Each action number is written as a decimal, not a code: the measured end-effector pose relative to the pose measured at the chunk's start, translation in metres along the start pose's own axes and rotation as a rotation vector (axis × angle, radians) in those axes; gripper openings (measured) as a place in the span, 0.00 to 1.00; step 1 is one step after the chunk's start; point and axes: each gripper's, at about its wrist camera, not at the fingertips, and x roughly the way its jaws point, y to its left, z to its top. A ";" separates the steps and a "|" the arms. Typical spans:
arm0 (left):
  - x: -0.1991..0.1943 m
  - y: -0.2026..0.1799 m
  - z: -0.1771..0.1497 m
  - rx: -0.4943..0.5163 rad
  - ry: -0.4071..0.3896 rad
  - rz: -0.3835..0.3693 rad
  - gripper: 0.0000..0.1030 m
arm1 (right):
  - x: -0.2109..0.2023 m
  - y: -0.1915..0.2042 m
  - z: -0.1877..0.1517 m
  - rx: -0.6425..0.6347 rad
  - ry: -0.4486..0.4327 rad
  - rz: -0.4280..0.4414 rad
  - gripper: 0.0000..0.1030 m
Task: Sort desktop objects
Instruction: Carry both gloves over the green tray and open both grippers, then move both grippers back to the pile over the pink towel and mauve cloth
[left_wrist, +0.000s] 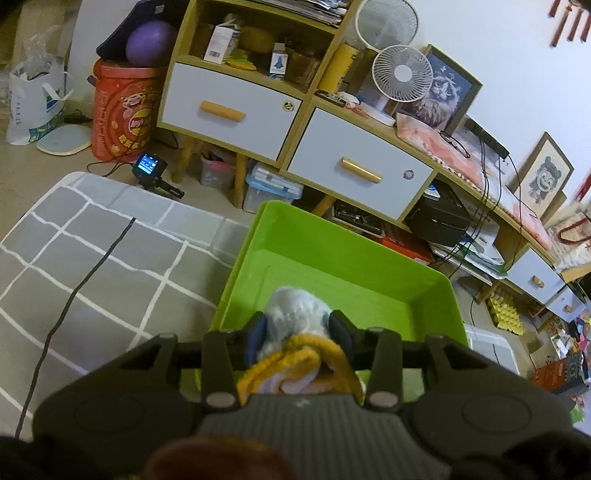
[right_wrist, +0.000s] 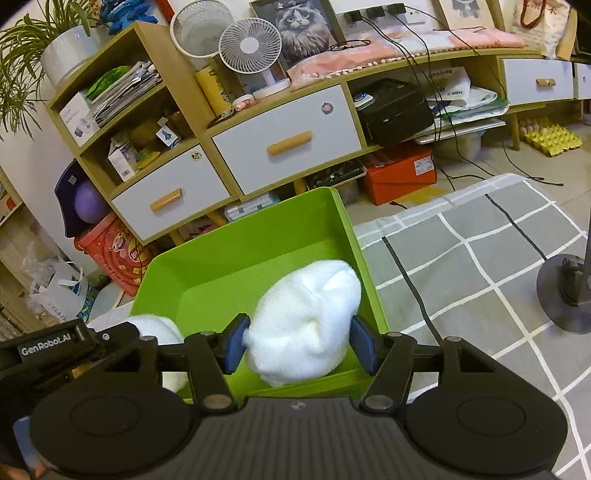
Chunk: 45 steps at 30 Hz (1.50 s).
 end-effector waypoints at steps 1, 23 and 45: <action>0.000 0.001 0.000 -0.003 -0.001 0.004 0.40 | -0.001 0.000 0.000 -0.001 -0.001 0.005 0.61; -0.021 -0.013 -0.003 0.055 0.049 0.029 0.69 | -0.021 0.006 0.005 -0.023 0.033 0.014 0.71; -0.072 -0.011 -0.014 0.118 0.142 0.051 0.99 | -0.066 0.001 -0.002 -0.073 0.206 0.015 0.85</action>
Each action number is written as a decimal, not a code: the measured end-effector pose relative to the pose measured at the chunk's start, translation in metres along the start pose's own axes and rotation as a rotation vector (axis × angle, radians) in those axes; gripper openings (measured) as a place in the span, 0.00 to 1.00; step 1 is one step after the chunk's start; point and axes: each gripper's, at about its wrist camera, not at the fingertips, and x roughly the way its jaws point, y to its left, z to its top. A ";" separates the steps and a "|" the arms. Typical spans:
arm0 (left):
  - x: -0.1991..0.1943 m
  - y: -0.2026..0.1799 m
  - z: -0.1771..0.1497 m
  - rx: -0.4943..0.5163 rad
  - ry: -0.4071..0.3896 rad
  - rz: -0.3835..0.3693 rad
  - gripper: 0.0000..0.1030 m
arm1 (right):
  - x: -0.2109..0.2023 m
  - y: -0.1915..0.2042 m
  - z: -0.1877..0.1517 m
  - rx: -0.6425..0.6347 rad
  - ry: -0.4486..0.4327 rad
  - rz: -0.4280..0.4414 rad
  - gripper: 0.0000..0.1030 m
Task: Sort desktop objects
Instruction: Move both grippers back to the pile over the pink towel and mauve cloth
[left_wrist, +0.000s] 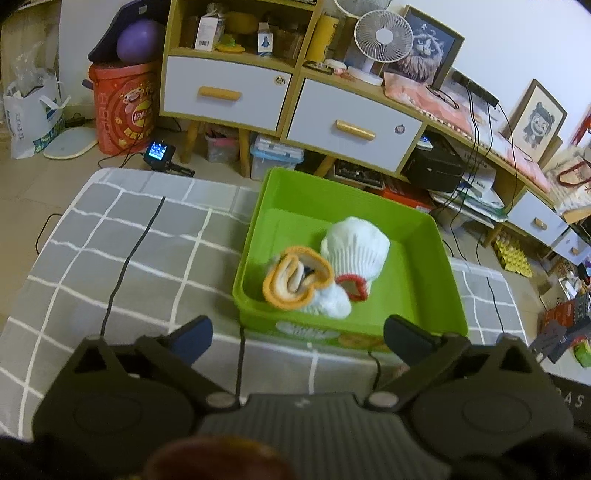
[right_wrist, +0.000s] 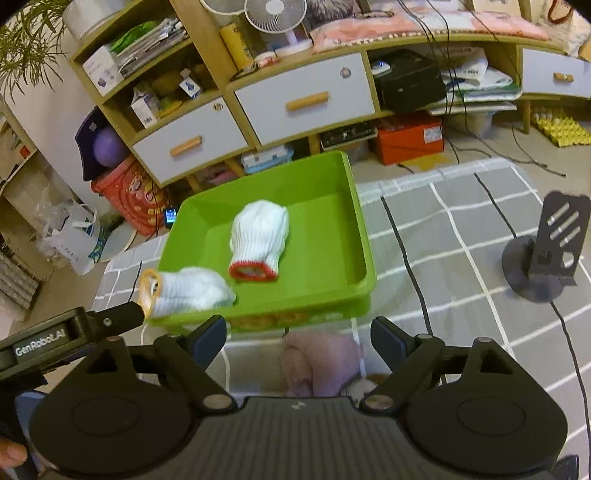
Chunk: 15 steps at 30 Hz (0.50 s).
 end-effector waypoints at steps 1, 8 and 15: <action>-0.002 0.001 -0.001 0.000 0.009 0.000 0.99 | -0.001 -0.001 -0.001 0.003 0.011 0.002 0.85; -0.008 0.015 -0.007 -0.019 0.074 -0.005 0.99 | -0.008 -0.006 -0.009 -0.007 0.052 0.009 0.88; -0.011 0.032 -0.011 -0.049 0.129 0.005 0.99 | -0.008 -0.017 -0.014 0.010 0.098 -0.009 0.88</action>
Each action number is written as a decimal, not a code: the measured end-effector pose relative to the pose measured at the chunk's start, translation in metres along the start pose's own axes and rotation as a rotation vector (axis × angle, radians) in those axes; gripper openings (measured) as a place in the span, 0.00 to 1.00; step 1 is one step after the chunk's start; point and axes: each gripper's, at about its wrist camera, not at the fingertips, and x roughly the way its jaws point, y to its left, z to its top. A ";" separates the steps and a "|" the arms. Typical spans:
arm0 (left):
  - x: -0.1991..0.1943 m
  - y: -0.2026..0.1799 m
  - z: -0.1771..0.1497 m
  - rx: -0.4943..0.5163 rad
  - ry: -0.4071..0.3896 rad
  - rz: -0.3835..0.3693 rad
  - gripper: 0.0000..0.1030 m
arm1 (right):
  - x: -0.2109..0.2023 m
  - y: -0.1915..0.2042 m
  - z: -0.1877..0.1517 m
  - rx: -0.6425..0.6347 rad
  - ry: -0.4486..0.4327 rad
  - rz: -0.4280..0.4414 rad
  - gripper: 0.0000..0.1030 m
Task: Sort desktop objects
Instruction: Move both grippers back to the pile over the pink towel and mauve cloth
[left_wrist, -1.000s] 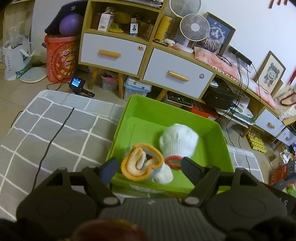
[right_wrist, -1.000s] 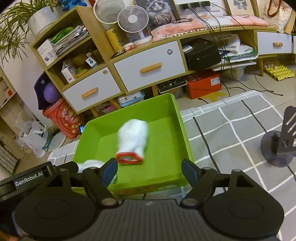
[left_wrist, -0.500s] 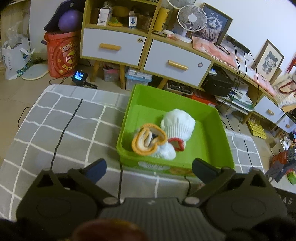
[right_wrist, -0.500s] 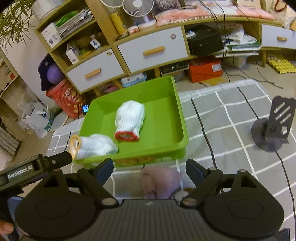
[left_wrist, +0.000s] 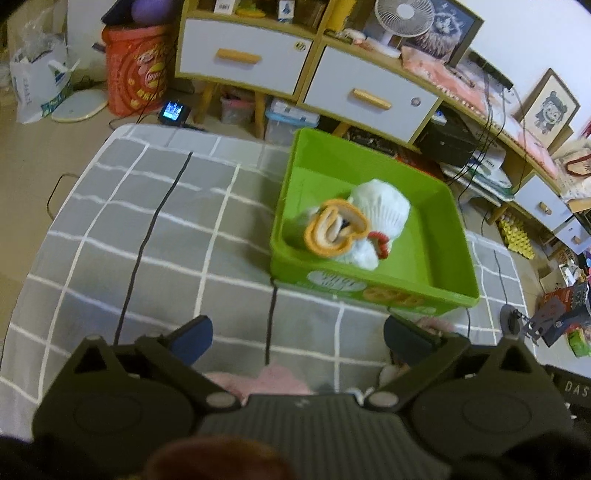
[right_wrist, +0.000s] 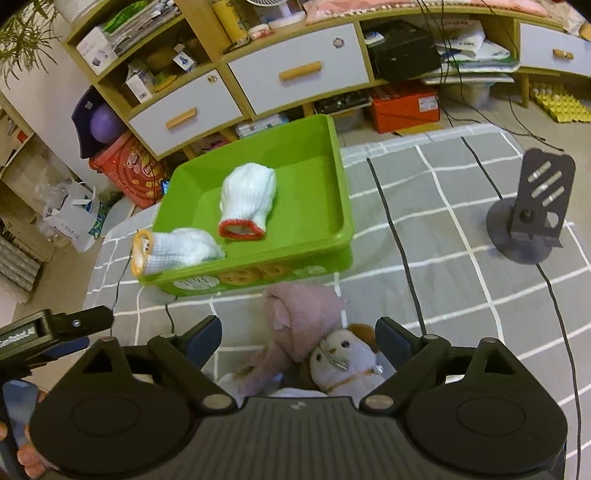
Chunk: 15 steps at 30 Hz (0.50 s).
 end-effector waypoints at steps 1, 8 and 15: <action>-0.001 0.003 -0.001 -0.006 0.012 -0.001 0.99 | 0.000 -0.002 0.000 0.003 0.002 0.000 0.88; -0.002 0.020 -0.009 -0.024 0.090 -0.024 0.99 | 0.006 -0.011 -0.003 0.015 0.030 -0.008 0.88; 0.003 0.046 -0.020 -0.069 0.169 -0.039 0.99 | 0.019 -0.013 -0.002 0.023 0.054 -0.009 0.88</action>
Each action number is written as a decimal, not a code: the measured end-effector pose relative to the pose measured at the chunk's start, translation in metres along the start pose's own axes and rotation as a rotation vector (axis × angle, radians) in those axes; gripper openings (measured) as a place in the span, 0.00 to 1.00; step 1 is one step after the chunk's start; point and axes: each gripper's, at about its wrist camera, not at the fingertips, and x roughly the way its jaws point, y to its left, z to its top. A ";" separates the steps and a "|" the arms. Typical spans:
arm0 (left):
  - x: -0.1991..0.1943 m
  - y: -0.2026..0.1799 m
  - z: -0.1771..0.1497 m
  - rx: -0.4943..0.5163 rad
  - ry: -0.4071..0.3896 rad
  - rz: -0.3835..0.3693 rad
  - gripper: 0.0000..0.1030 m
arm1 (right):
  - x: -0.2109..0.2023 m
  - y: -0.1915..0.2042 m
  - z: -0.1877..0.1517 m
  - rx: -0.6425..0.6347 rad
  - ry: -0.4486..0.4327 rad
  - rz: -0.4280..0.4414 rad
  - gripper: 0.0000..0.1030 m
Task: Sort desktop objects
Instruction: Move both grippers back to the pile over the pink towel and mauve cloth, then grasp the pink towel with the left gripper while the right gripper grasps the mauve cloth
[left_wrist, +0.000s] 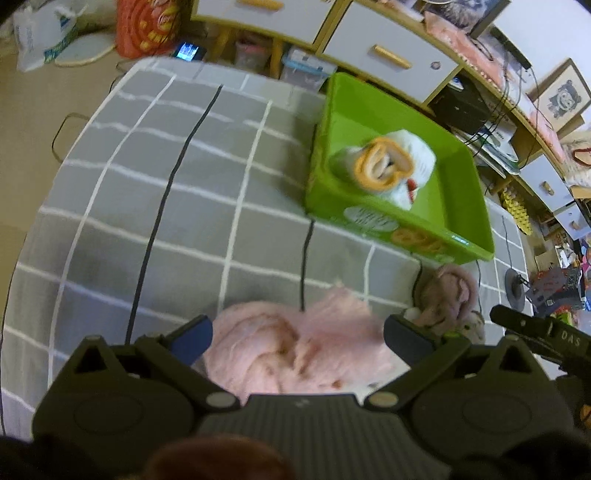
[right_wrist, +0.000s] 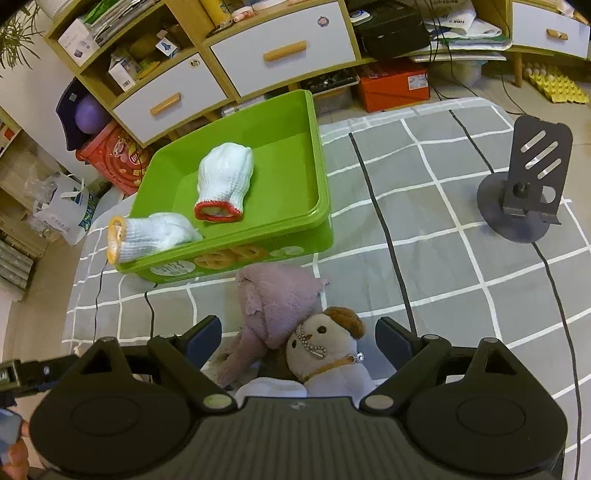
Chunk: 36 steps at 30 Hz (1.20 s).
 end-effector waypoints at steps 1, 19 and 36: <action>0.001 0.003 -0.001 -0.011 0.009 -0.004 0.99 | 0.003 0.001 0.000 0.001 0.004 0.000 0.88; 0.028 0.025 -0.013 -0.119 0.078 -0.049 0.98 | 0.048 0.026 0.006 -0.044 0.021 -0.075 0.89; 0.028 0.021 -0.016 -0.083 0.037 0.006 0.77 | 0.068 0.050 0.000 -0.211 -0.010 -0.160 0.59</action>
